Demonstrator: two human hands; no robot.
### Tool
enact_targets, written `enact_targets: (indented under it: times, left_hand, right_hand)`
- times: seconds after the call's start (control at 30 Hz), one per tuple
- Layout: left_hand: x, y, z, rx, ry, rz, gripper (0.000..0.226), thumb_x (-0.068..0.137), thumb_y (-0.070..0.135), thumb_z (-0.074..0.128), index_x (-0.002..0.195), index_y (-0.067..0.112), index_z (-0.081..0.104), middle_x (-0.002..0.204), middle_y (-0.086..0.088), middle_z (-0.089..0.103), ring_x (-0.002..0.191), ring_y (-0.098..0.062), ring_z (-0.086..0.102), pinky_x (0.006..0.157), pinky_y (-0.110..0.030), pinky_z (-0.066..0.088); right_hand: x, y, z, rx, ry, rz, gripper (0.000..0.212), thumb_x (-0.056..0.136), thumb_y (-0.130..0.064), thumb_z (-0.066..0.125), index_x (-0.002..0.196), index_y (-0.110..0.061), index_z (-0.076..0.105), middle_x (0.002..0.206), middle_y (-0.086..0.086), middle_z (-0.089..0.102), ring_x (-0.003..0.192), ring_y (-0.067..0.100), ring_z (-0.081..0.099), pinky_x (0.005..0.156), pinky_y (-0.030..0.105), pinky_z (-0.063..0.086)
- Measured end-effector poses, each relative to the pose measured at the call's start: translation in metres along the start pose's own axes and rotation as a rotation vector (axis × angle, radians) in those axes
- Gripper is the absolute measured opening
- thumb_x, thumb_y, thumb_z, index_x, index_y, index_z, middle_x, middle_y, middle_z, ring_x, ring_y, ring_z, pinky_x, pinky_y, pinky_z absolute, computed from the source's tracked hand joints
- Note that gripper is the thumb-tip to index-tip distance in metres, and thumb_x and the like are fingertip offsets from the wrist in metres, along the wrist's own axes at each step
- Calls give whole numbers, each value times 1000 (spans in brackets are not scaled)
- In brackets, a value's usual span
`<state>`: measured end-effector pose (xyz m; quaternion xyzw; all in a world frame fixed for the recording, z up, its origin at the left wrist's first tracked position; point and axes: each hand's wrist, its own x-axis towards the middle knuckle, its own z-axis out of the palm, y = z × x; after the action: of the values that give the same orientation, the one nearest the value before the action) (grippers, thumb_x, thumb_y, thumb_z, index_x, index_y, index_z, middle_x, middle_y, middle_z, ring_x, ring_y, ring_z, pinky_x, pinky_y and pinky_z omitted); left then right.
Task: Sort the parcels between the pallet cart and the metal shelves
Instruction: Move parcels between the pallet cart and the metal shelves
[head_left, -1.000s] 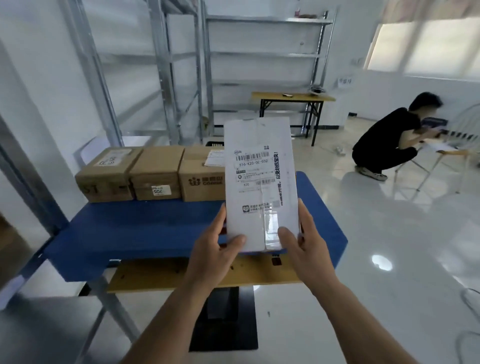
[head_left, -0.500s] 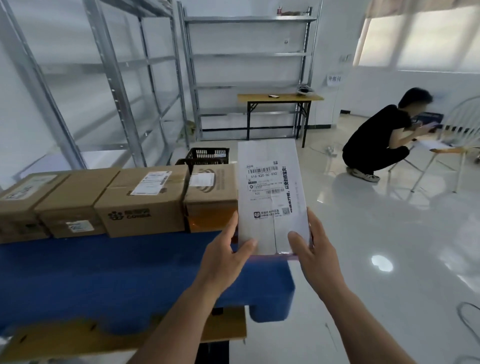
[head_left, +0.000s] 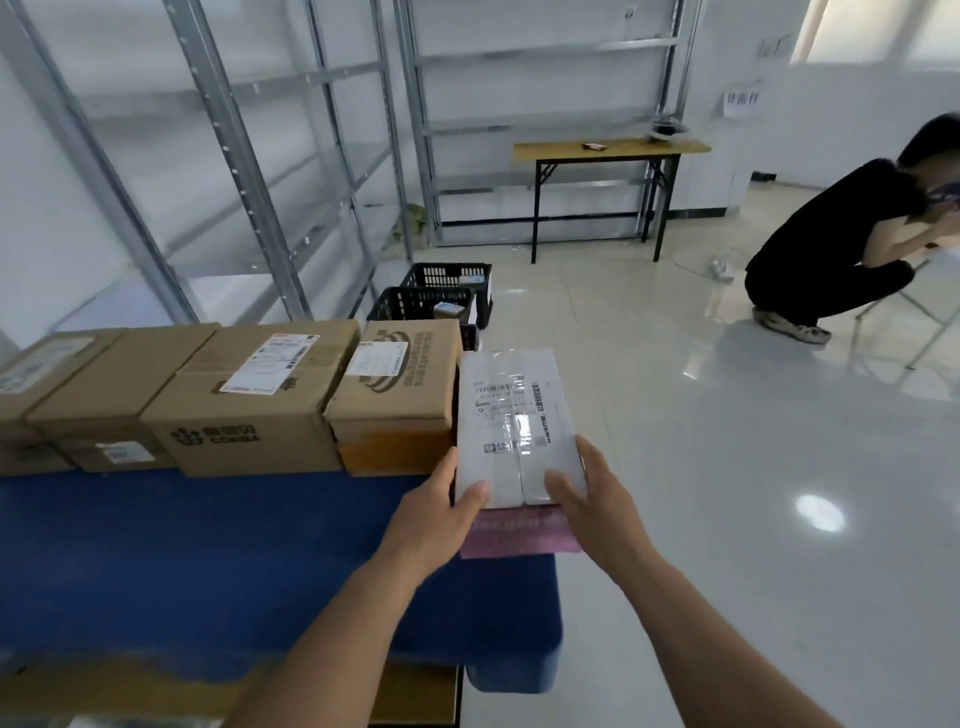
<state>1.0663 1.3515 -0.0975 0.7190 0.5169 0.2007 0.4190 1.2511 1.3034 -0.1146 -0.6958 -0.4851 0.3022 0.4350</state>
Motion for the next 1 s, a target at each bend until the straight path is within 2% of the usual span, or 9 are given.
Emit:
enact_targets:
  times: [0.1,0.2,0.27,0.37,0.47,0.53,0.67,0.93,1.0]
  left_hand:
    - [9,-3,-11,177,51,26,51,91,52,43,139,39,33,114,22,49,97,1,46,69,-17,38]
    - [22,-1,-27,464,372,137,56,87,56,43,134,26,45,121,3,52,109,-13,45,84,-30,42]
    - [34,0,-38,609,475,205,58,88,56,43,136,23,45,130,-2,50,120,-20,42,97,-36,35]
    - [53,-6,-56,771,374,154,59,93,56,34,145,29,31,152,1,29,140,-20,19,112,-38,16]
    - [65,-16,-70,820,299,83,51,95,53,31,142,34,33,153,3,28,140,-21,20,112,-38,16]
    - [66,-18,-75,824,317,107,48,95,51,34,139,35,38,149,3,35,136,-20,27,110,-38,21]
    - [65,-18,-79,829,336,124,46,94,51,37,136,33,44,146,2,40,133,-21,33,108,-37,25]
    - [66,-18,-89,825,287,100,47,93,53,37,136,34,43,146,3,39,131,-20,34,104,-38,29]
    - [66,-18,-90,836,281,101,48,93,53,37,137,35,42,147,4,38,131,-20,34,105,-39,27]
  right_hand:
    - [11,-1,2,4,-47,55,49,90,-27,55,136,-27,39,106,-8,60,93,16,60,78,33,48]
    - [26,-3,0,65,-96,105,49,90,-31,57,136,-29,40,112,-7,64,96,15,64,86,39,53]
    - [37,-4,-1,95,-123,129,46,91,-34,57,135,-31,43,114,-6,65,98,17,65,88,41,53]
    - [50,-5,-1,171,-162,174,31,90,-32,57,120,-39,50,100,-11,69,83,11,69,71,31,58]
    - [60,-6,1,194,-154,202,24,89,-28,56,101,-49,52,87,-17,69,70,3,68,52,17,51]
    - [67,-7,5,191,-138,207,24,88,-29,56,96,-51,51,89,-18,68,72,4,68,55,19,50]
    - [80,-11,12,169,-134,201,26,87,-29,54,107,-46,50,92,-15,67,79,10,68,61,25,52]
    - [87,-13,19,115,-139,198,28,89,-29,52,113,-42,46,92,-15,64,78,9,65,57,23,48]
    - [88,-12,19,117,-150,208,30,89,-30,52,117,-39,47,95,-12,64,81,12,65,61,26,49]
